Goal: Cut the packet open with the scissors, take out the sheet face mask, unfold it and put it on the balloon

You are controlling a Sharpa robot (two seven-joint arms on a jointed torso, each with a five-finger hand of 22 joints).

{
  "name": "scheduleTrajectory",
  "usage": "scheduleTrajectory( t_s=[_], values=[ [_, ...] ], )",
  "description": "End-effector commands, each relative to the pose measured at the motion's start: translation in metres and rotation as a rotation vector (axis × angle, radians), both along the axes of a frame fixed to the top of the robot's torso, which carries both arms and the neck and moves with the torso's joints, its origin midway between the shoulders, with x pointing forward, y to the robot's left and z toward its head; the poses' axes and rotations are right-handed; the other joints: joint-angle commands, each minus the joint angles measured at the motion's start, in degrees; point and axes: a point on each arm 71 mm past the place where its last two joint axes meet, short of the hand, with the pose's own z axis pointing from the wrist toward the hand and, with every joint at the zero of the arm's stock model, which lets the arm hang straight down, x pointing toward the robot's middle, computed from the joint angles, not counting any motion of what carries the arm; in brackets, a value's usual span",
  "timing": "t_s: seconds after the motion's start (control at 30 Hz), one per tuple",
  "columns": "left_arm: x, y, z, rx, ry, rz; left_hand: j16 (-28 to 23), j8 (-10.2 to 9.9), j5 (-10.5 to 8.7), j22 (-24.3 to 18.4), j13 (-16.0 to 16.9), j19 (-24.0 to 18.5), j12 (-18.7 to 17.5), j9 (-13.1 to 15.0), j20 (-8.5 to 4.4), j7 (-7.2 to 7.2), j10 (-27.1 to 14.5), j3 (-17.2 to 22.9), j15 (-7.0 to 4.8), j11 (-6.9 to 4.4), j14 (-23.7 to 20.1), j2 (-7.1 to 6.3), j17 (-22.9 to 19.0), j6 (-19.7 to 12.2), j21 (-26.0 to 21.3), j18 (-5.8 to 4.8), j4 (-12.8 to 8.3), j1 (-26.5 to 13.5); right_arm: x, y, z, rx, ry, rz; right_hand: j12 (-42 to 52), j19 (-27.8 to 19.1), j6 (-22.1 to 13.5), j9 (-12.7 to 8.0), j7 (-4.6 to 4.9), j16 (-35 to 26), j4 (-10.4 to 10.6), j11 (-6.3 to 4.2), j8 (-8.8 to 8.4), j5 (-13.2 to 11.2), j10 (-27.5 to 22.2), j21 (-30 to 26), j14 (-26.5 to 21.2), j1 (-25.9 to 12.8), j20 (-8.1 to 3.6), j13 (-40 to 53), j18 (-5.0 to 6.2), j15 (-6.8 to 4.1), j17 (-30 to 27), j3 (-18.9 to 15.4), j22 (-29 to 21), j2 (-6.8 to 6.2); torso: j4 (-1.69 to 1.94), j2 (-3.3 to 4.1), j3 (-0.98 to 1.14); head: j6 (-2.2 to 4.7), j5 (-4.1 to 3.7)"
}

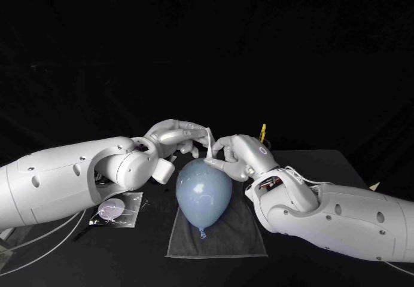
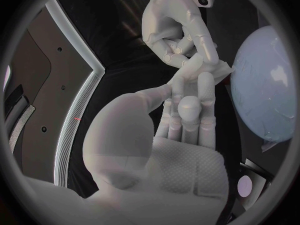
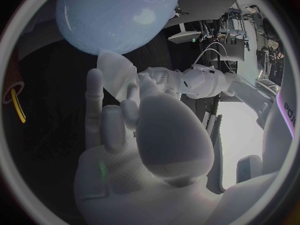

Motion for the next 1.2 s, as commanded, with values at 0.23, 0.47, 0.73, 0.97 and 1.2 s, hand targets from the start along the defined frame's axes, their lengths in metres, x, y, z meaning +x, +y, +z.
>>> scheduleTrajectory(
  t_s=[0.23,0.47,0.73,0.97,1.2],
  values=[
    [0.002,0.001,0.001,-0.004,-0.012,0.008,-0.2,0.2,0.34,-0.1,0.0,0.3,-0.3,9.6,0.06,-0.07,0.5,0.1,-0.43,-0.03,-0.1,-0.11,0.0,0.4,-0.3,0.78,-0.1,0.5,-0.001,-0.002,0.001,0.005,-0.005,0.022,-1.1,-0.3,-0.2,-0.3,-0.31,-0.2,-0.2,-1.06,1.01,2.7,1.0,0.2,-0.1,-2.2,-0.54,-0.4,0.80,0.00,-0.2,13.5,0.9,-5.35,0.02,0.01,0.01,-0.04,-0.02],
    [0.003,0.004,0.001,-0.001,-0.014,0.022,-0.2,0.1,0.34,-0.1,0.0,0.3,-0.4,9.7,0.05,-0.05,0.5,0.1,-0.43,-0.02,-0.1,-0.13,0.0,0.4,-0.3,0.78,-0.2,0.5,-0.003,-0.005,0.002,0.014,-0.003,0.048,-1.8,-0.4,-1.1,0.4,-0.20,-0.4,-2.0,-1.13,2.44,3.5,0.9,0.4,-0.2,-3.4,-0.62,-0.7,0.80,-0.06,-0.4,24.0,1.7,-7.80,0.02,0.02,0.00,-0.06,-0.02],
    [0.004,0.006,0.001,0.002,-0.015,0.034,-0.2,0.1,0.35,-0.1,0.0,0.3,-0.5,9.7,0.04,0.01,0.5,0.1,-0.42,0.01,-0.1,-0.20,0.0,0.5,-0.3,0.77,-0.2,0.5,-0.007,-0.008,0.004,0.030,-0.009,0.073,-3.8,-1.0,-3.0,1.2,0.53,-1.2,-5.4,-0.52,3.43,3.9,0.0,0.9,-0.9,-7.2,-0.33,-2.5,0.72,0.35,-1.6,32.2,2.8,-8.58,0.02,0.00,0.00,-0.05,0.01],
    [0.004,0.007,0.000,0.007,-0.009,0.037,-0.3,0.1,0.35,-0.1,0.0,0.3,-0.7,9.7,0.04,0.04,0.5,0.2,-0.41,0.03,-0.1,-0.24,0.0,0.5,-0.3,0.77,-0.3,0.6,-0.008,-0.012,0.006,0.049,-0.022,0.077,-4.3,-1.3,-3.9,1.1,1.08,-1.4,-7.2,-0.08,3.05,7.6,-0.2,1.2,-1.0,-9.8,-0.13,-2.9,0.72,0.62,-1.8,34.9,3.4,-8.54,0.02,0.03,0.01,-0.01,0.03],
    [0.004,0.007,0.000,0.017,-0.004,0.034,-0.3,0.1,0.35,-0.1,0.0,0.4,-0.7,9.7,0.04,0.07,0.5,0.2,-0.40,0.05,-0.1,-0.26,0.0,0.5,-0.3,0.76,-0.3,0.7,-0.009,-0.017,0.007,0.063,-0.033,0.081,-4.7,-1.7,-4.2,0.9,1.52,-1.6,-8.8,0.23,2.45,5.8,-0.4,1.7,-1.1,-11.7,0.04,-3.2,0.73,0.87,-1.9,38.8,4.3,-6.68,0.00,0.02,0.01,0.01,0.04]
  ],
)
